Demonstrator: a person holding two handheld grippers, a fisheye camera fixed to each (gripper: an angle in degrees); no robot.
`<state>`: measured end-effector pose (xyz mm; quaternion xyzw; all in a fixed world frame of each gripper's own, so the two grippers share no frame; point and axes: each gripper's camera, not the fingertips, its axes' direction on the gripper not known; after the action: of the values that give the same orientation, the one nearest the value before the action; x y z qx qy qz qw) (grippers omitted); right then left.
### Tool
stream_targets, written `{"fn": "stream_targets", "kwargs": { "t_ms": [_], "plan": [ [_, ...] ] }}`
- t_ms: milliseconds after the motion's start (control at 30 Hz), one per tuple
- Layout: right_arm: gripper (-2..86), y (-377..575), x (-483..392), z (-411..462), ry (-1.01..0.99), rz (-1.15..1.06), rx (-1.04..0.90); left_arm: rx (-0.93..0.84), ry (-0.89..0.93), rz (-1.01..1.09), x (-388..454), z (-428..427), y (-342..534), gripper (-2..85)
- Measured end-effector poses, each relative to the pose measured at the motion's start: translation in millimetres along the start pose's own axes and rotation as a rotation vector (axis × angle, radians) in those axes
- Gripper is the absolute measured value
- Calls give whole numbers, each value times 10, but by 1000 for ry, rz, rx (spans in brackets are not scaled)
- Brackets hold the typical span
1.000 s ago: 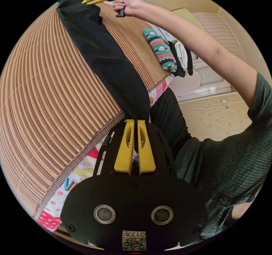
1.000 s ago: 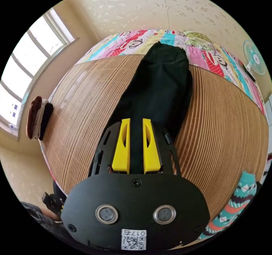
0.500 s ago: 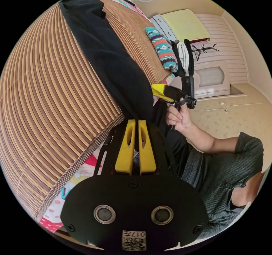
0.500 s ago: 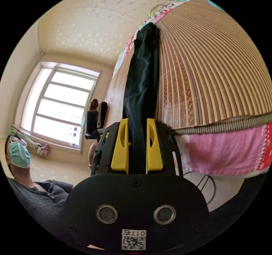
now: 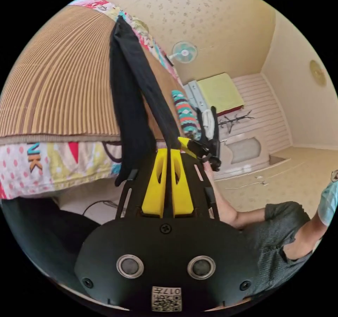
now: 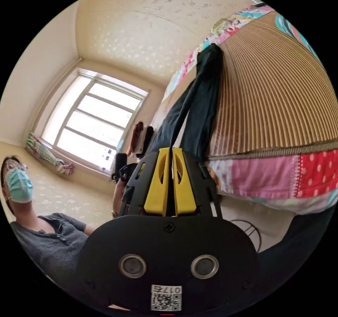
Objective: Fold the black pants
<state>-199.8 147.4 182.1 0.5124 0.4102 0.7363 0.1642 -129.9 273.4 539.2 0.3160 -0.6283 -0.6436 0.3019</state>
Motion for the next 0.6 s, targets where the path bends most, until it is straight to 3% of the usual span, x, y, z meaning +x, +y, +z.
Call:
{"fn": "stream_targets", "kwargs": {
  "t_ms": [67, 100, 167, 333, 433, 600],
  "plan": [
    [16, 121, 30, 204, 114, -2, -67, -43, -217, -93, -151, 155, 207, -7],
    [15, 190, 42, 314, 191, -6, -98, -44, -233, -94, -172, 186, 257, -7],
    [15, 266, 59, 351, 237, -6, -89, -35, -234, -124, -242, 244, 420, -6],
    [15, 383, 37, 137, 122, -37, -5, 8, -198, -35, -122, 129, 575, 1],
    [17, 410, 84, 115, 187, -46, -33, 3, -177, -61, -204, 189, 649, 23],
    [61, 532, 186, -33, 93, -100, 25, 230, -195, -18, -151, -10, 889, 88]
  ]
}}
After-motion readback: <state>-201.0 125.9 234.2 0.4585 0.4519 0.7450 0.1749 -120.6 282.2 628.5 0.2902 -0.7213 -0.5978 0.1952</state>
